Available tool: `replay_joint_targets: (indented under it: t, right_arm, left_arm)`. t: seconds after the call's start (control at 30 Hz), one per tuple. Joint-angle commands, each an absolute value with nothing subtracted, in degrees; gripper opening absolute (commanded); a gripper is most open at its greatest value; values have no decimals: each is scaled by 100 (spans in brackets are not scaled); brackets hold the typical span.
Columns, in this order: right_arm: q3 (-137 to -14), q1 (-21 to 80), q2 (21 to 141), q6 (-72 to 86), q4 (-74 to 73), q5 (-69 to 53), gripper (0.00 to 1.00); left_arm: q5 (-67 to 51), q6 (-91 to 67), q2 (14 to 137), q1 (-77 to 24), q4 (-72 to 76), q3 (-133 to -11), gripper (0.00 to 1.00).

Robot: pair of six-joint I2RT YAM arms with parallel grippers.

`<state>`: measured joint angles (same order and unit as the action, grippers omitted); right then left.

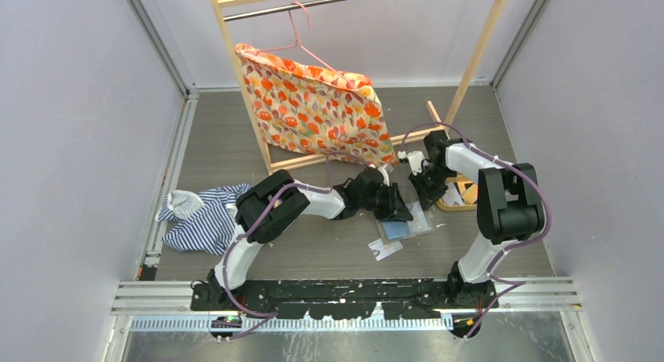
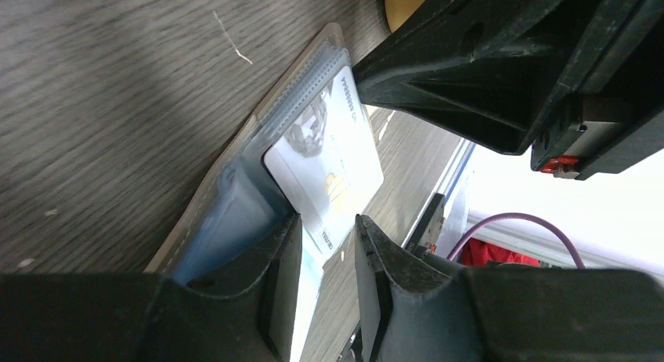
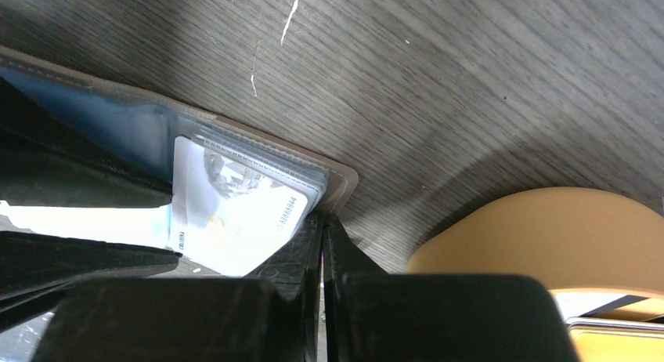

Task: Put the credit cards into the card holder
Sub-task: Insert the credit card into the card holder.

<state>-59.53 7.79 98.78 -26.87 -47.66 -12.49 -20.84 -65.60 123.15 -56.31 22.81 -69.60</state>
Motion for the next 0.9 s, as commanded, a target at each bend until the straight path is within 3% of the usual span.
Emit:
replay_joint_targets:
  t: [0.0,0.37,0.5,0.7,0.73,0.8,0.87]
  right_arm:
    - [-5994,950,9918,-2579,-4978,-1955,7]
    - [-5934,589,8576,-3081,-5132,-2706,21]
    - [-5897,501,8239,-3288,-5246,-3144,26]
    - [-5760,439,8271,-3333,-5268,-2884,32]
    - [-5723,432,8285,-3415,-5327,-2983,33]
    - [-5667,456,8341,-3765,-5524,-3289,33]
    - [-5623,574,8434,-3853,-5519,-3261,33]
  left_arm:
    - [-1969,-6622,12425,-5697,2774,-7259,33]
    - [-1633,-5805,11303,-5669,2950,-6091,49]
    - [-1419,-5277,10646,-5668,2552,-5812,53]
    - [-1054,-4514,9815,-5660,1542,-5487,57]
    - [-954,-4520,9646,-5660,1512,-5288,62]
    - [-677,-4604,9301,-5660,1556,-4780,97]
    - [-455,-4759,8985,-5660,1642,-4351,100]
